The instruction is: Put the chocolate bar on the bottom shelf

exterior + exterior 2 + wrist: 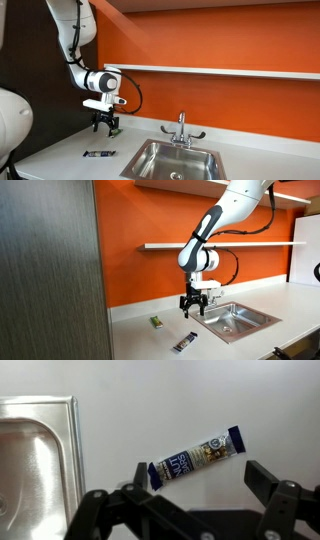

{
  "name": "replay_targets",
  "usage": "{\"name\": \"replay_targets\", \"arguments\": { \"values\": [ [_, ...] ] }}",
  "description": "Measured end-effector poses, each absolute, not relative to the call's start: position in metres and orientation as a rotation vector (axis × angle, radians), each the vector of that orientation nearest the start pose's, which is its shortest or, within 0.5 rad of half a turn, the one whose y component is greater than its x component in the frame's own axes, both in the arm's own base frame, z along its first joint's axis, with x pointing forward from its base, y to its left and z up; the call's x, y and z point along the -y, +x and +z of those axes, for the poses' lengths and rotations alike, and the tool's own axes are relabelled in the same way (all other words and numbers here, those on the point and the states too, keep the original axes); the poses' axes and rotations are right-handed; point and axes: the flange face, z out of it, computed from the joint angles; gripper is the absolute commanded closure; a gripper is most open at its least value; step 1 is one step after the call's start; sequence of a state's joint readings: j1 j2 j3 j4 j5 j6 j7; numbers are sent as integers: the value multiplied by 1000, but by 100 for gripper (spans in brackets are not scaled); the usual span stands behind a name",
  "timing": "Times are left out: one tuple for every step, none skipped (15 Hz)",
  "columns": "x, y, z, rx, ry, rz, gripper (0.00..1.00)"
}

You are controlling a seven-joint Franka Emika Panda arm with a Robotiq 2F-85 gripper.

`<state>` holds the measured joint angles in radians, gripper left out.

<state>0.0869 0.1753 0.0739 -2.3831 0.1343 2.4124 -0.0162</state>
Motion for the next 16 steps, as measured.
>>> {"name": "replay_targets", "arguments": {
  "values": [
    [-83,483,232,113,-3045,237,0],
    [-85,484,227,117,-3044,240,0],
    [-86,485,221,119,-3043,246,0],
    [-87,486,215,122,-3043,252,0],
    [-87,487,208,125,-3042,257,0],
    [-87,487,201,128,-3042,261,0],
    [-87,487,195,131,-3042,266,0],
    [-87,488,188,135,-3043,272,0],
    [-87,488,182,140,-3044,278,0],
    [-88,488,177,144,-3045,282,0],
    [-88,489,172,148,-3045,285,0],
    [-88,489,169,152,-3045,289,0],
    [-89,489,166,156,-3045,292,0],
    [-90,489,164,159,-3044,297,0],
    [-92,489,163,163,-3042,298,0],
    [-93,490,163,167,-3041,295,0]
  ]
}}
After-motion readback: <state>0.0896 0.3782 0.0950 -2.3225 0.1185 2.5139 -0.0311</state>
